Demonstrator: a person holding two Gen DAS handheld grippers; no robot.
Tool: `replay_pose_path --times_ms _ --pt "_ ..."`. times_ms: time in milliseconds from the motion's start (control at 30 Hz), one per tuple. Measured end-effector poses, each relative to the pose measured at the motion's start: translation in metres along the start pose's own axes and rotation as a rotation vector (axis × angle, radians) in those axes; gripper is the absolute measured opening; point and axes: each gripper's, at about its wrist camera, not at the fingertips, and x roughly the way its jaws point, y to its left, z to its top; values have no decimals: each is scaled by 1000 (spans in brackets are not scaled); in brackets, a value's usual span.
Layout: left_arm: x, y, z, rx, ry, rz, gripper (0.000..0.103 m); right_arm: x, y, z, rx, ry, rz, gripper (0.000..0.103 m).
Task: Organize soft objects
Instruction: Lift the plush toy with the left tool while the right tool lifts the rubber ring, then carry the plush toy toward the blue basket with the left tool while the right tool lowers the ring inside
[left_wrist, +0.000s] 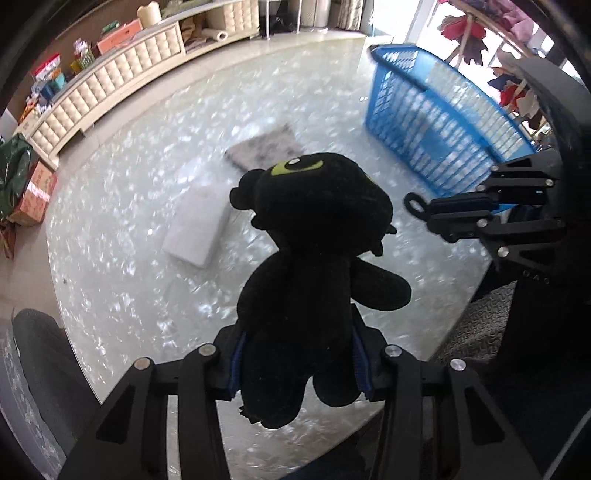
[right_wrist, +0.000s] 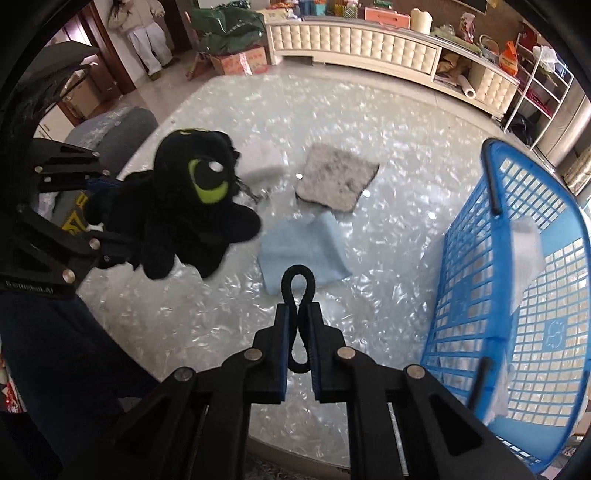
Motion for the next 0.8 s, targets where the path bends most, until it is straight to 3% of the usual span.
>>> replay_pose_path --times_ms 433,800 --pt "-50 -50 37 24 -120 16 44 -73 -24 -13 -8 -79 -42 9" --pt "-51 -90 64 65 -182 -11 44 -109 -68 -24 44 -130 -79 9"
